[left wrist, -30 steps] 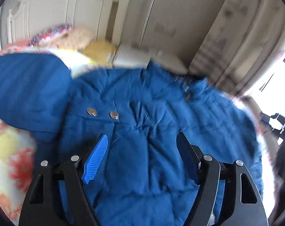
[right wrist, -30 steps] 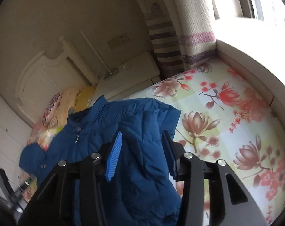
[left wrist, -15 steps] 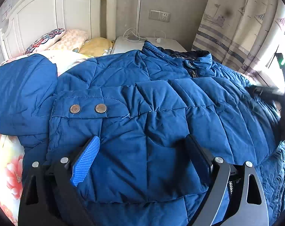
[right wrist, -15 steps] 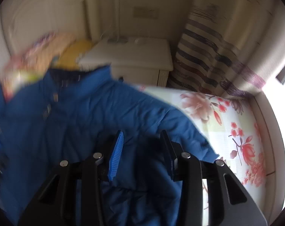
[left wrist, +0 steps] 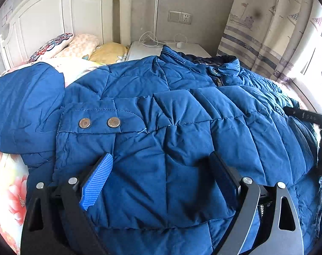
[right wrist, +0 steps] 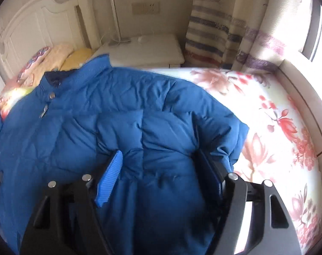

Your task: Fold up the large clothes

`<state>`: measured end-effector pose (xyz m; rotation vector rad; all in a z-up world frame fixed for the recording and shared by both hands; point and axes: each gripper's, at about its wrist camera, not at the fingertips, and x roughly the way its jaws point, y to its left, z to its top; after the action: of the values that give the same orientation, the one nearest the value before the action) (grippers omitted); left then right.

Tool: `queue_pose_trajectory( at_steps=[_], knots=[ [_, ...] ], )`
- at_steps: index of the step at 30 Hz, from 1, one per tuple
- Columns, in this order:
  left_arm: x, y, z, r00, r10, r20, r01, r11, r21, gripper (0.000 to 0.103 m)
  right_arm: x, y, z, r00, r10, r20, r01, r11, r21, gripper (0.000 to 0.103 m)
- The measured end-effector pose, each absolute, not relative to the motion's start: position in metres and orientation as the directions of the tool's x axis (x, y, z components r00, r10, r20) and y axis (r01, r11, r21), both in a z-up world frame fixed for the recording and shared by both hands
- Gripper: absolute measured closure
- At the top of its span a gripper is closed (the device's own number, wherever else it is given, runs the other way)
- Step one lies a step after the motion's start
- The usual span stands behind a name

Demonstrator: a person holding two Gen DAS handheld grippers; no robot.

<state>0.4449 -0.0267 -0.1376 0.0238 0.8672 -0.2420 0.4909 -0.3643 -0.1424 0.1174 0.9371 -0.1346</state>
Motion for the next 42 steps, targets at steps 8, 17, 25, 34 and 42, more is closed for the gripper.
queue_pose_trajectory(
  at_steps=[8,17,25,34,42],
  knots=[
    [0.445,-0.024,-0.138,0.625,-0.218,-0.750,0.220,0.970,-0.099,0.016,0.435,-0.293,-0.114,0.664,-0.077,-0.744,0.098,0.995,-0.015,0.021],
    [0.440,0.006,-0.125,0.677,-0.278,-0.681,0.152,0.959,-0.241,0.016,0.411,-0.255,-0.112,0.624,-0.094,-0.776,0.093,0.995,-0.045,0.018],
    [0.426,0.130,-0.098,0.818,-0.282,-0.502,-0.102,0.787,-0.609,0.016,0.404,-0.205,-0.140,0.611,-0.058,-0.790,-0.026,0.995,-0.093,0.007],
    [0.438,0.357,-0.109,0.860,-0.052,-0.508,-0.443,0.418,-0.793,0.016,0.404,-0.209,-0.141,0.622,-0.029,-0.782,-0.025,0.998,-0.058,0.006],
    [0.482,0.415,-0.112,0.858,-0.107,-0.502,-0.428,0.391,-0.815,0.092,0.397,-0.213,-0.136,0.665,-0.016,-0.747,-0.021,0.999,-0.040,0.007]
  ],
)
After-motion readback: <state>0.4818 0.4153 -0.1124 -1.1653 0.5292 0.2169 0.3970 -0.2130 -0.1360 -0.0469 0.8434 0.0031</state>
